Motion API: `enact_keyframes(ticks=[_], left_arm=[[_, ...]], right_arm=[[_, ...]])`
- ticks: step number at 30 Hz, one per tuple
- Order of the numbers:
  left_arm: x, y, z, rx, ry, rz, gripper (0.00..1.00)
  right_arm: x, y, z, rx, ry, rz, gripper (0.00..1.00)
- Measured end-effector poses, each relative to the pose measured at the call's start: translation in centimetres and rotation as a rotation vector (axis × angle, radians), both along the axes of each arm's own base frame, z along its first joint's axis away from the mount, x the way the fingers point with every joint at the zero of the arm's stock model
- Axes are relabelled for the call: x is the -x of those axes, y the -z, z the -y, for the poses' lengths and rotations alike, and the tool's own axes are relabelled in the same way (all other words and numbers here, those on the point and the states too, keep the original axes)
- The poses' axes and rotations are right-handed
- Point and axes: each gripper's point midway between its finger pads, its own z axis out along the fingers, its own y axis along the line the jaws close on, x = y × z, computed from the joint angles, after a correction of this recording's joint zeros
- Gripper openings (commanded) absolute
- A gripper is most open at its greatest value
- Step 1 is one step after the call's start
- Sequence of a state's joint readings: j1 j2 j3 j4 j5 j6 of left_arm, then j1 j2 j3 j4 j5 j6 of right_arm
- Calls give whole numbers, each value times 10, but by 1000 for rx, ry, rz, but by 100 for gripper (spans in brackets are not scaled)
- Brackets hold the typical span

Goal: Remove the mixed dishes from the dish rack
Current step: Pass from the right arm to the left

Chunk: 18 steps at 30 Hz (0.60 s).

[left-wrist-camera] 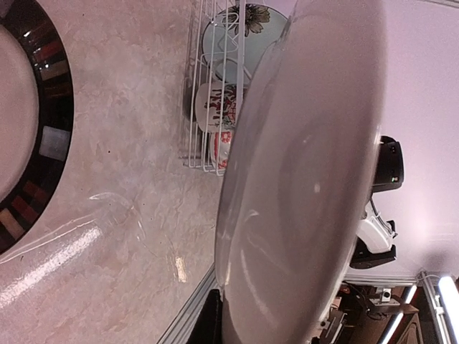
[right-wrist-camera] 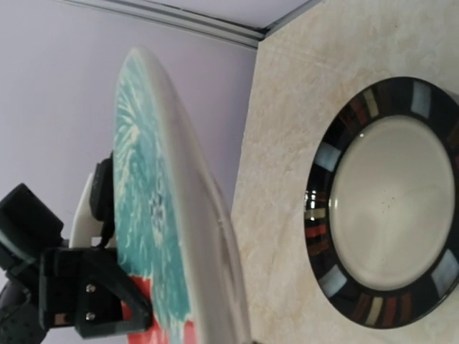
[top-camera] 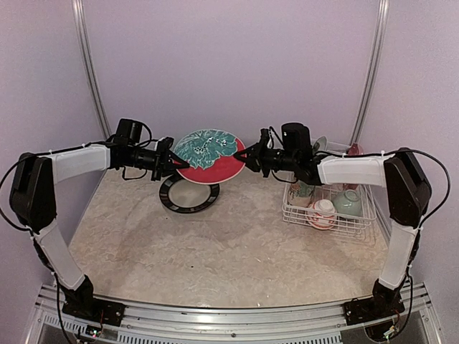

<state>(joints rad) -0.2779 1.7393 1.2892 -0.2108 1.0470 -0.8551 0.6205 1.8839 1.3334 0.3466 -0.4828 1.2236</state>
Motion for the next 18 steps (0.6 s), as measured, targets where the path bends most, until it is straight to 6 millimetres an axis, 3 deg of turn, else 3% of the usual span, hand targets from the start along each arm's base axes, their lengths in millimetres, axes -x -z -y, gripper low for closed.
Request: enact_keyframes(ticks=[5, 11, 18], left_arm=[[-1, 10, -7, -26, -28, -56, 0], [-11, 27, -31, -95, -128, -125, 0], [-30, 49, -70, -180, -271, -184, 0]], right_arm=[[0, 3, -3, 20, -3, 32, 37], [-6, 7, 1, 91, 22, 81, 77], [-11, 12, 10, 179, 64, 124, 92]])
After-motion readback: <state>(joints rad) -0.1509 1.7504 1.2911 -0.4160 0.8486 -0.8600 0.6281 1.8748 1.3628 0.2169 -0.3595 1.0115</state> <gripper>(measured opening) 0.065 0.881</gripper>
